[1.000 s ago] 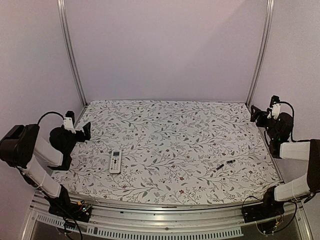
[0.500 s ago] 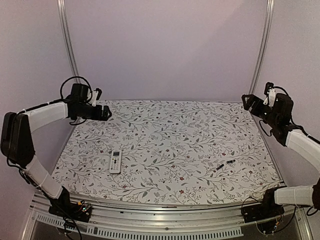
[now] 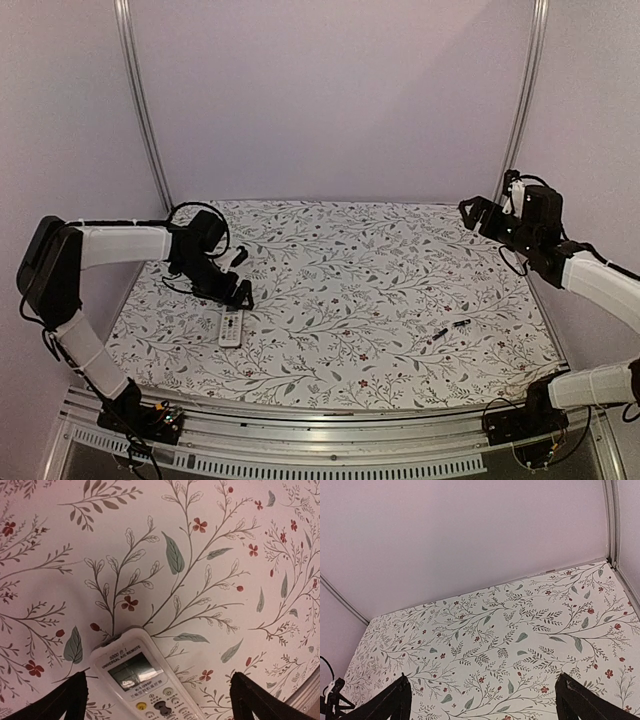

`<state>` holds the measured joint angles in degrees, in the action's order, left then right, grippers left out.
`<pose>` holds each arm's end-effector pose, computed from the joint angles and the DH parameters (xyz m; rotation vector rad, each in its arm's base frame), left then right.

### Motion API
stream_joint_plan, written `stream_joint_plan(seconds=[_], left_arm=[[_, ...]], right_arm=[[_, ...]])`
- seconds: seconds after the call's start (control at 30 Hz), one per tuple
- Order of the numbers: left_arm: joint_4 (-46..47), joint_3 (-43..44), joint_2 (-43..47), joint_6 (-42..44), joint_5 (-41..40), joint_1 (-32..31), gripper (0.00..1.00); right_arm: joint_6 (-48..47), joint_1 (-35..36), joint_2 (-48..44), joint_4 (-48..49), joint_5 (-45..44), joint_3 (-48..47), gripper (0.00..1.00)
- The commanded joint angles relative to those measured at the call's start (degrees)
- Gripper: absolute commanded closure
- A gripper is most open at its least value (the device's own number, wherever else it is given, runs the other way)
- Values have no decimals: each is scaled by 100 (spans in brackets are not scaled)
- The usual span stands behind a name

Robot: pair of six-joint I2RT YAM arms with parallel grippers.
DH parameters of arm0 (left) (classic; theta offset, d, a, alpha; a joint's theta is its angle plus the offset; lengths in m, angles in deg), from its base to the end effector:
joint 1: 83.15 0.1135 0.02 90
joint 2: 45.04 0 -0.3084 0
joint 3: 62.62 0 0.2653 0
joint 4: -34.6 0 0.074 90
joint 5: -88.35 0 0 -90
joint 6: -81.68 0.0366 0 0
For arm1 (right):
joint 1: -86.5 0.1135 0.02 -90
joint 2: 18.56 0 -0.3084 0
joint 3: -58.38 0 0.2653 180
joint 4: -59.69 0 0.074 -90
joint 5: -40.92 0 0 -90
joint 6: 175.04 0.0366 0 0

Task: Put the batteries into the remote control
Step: Pick up the remote control from the center of the board.

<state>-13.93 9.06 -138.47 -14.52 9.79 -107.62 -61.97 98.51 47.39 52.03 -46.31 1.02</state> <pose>0.2900 -0.1400 0.2196 0.4988 2.7911 -0.4042 0.2567 0.0564 0.3246 0.1472 1.8746 0.4684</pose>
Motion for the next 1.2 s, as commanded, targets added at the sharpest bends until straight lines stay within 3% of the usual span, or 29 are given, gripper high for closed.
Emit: stream_joint_plan(seconds=[0.0, 0.33, 0.43, 0.67, 0.8, 0.93, 1.17], left_arm=[[-43, 33, -512, -269, 16, 11, 0], [109, -137, -701, -386, -680, -119, 1], [36, -78, -827, -320, -610, -187, 10], [-86, 22, -1138, -304, -571, -262, 20], [-217, 143, -1104, -262, -440, -261, 45], [-482, 497, -1007, -154, -144, -232, 82], [-847, 946, -895, 96, 671, -94, 94]], right_arm=[[37, 113, -51, -205, -247, 167, 1], [19, 118, -146, -104, -496, 315, 1], [5, 117, -56, -93, -486, 222, 1], [13, 124, 152, -49, -398, 79, 1], [17, 118, 166, -49, -405, 109, 1], [6, 117, 131, -58, -435, 110, 1], [-67, 123, 139, -34, 49, -44, 1]])
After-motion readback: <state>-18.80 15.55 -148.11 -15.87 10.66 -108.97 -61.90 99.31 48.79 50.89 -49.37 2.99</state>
